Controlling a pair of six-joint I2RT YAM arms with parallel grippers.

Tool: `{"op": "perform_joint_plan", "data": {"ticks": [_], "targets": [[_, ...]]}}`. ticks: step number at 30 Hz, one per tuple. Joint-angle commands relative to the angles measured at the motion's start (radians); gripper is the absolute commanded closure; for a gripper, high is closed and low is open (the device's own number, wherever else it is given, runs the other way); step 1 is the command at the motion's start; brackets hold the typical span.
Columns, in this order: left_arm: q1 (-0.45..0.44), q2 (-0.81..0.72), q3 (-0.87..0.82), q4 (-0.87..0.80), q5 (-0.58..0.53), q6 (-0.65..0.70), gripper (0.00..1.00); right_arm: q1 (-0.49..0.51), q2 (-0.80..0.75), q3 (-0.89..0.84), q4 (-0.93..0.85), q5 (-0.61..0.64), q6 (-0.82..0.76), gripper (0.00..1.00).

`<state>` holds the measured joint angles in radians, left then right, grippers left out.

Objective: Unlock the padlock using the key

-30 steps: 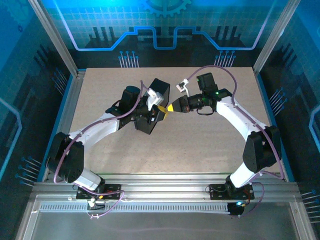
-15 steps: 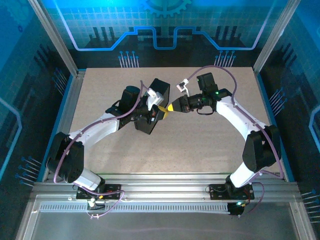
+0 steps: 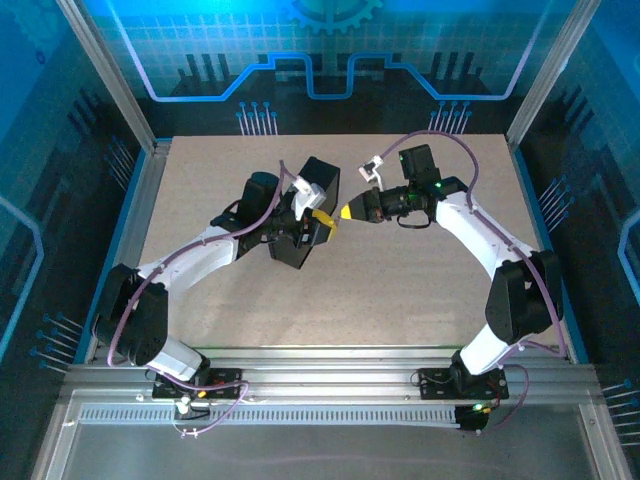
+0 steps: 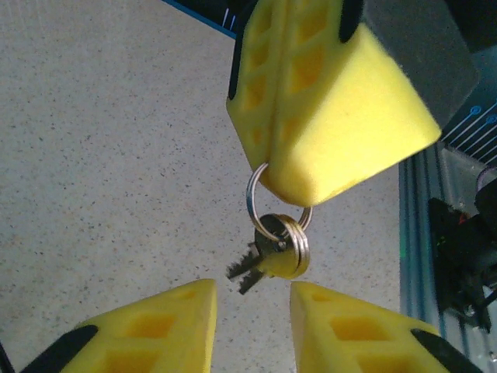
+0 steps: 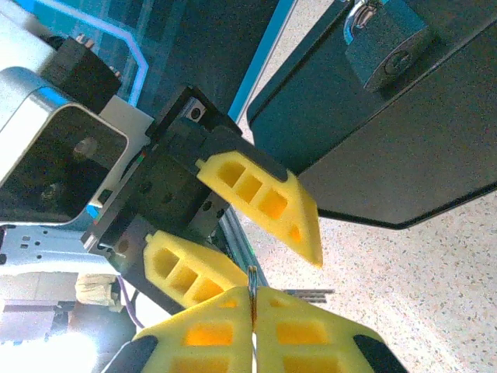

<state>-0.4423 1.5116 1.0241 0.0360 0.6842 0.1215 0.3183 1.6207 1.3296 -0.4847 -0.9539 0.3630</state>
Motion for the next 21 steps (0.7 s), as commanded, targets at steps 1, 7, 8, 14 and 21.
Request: {"op": "perform_joint_plan", "data": {"ticks": [1, 7, 8, 14, 21], "targets": [[0.009, -0.013, -0.009, 0.041, -0.012, -0.017, 0.57, -0.007, -0.005, -0.003, 0.008, -0.027, -0.003, 0.93], [0.006, -0.022, -0.025, 0.081, -0.004, -0.023, 0.50, 0.004, -0.013, 0.001, 0.012, -0.044, 0.002, 0.93], [0.005, -0.020, -0.025, 0.087, 0.000, -0.025, 0.49, 0.010, -0.013, 0.003, 0.012, -0.046, 0.001, 0.93], [-0.001, -0.011, -0.028, 0.120, -0.012, -0.034, 0.50, 0.033, -0.013, 0.009, 0.010, -0.042, 0.004, 0.94], [0.000, -0.009, -0.025, 0.113, 0.017, -0.031, 0.87, 0.032, -0.015, 0.014, -0.006, -0.027, 0.001, 0.93]]}}
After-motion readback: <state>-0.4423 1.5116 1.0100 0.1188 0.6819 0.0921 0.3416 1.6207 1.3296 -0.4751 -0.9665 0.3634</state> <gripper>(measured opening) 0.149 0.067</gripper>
